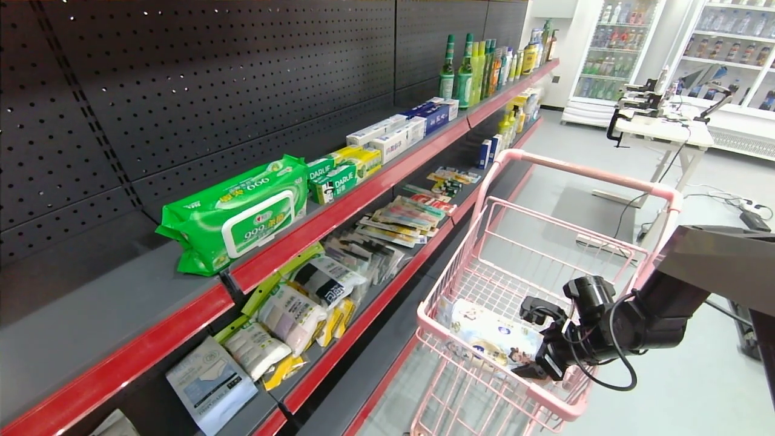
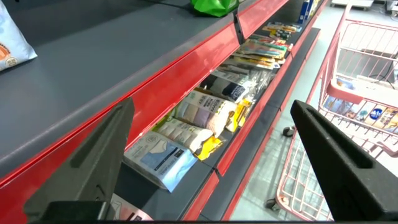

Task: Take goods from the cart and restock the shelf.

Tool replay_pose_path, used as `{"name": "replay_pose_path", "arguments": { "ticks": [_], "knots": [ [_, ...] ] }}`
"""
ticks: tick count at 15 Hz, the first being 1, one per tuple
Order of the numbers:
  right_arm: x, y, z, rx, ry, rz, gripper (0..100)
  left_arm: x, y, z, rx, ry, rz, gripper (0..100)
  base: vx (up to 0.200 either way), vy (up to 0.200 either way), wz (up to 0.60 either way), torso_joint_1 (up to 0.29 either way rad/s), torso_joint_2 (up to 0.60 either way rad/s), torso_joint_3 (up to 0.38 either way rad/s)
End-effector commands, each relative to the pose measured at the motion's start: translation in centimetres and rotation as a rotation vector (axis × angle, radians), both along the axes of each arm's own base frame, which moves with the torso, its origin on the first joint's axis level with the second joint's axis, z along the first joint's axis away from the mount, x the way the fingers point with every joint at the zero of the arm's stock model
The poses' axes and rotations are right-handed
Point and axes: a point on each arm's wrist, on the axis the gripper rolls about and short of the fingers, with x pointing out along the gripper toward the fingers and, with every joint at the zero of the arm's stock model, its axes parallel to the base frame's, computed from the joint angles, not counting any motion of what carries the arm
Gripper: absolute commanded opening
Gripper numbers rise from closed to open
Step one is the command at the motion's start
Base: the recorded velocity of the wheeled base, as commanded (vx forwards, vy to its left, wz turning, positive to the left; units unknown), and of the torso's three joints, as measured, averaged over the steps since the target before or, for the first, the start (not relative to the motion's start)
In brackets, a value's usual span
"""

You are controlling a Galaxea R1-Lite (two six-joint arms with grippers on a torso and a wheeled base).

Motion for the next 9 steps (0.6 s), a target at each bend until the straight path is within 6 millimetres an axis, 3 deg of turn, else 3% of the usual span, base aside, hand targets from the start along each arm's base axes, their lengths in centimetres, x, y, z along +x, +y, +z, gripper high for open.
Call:
{"name": "replay_pose_path", "arguments": {
  "ticks": [1,5,7,9],
  "knots": [
    [0.0,0.1,-0.2,0.000,0.003,0.003,0,0.0,0.0,0.0,0.000,-0.001,0.000,100,0.000,0.000,0.00,0.000,0.00,0.000],
    [0.0,-0.2,0.2,0.040,0.032,-0.083,0,0.0,0.0,0.0,0.000,0.001,0.000,100,0.000,0.000,0.00,0.000,0.00,0.000],
    [-0.9,-0.2,3.7,0.063,-0.004,-0.137,0,0.0,0.0,0.0,0.000,-0.001,0.000,100,0.000,0.000,0.00,0.000,0.00,0.000],
    [-2.7,1.8,9.0,0.126,-0.026,-0.304,0,0.0,0.0,0.0,0.000,-0.001,-0.002,100,0.000,0.000,0.00,0.000,0.00,0.000]
  ]
}}
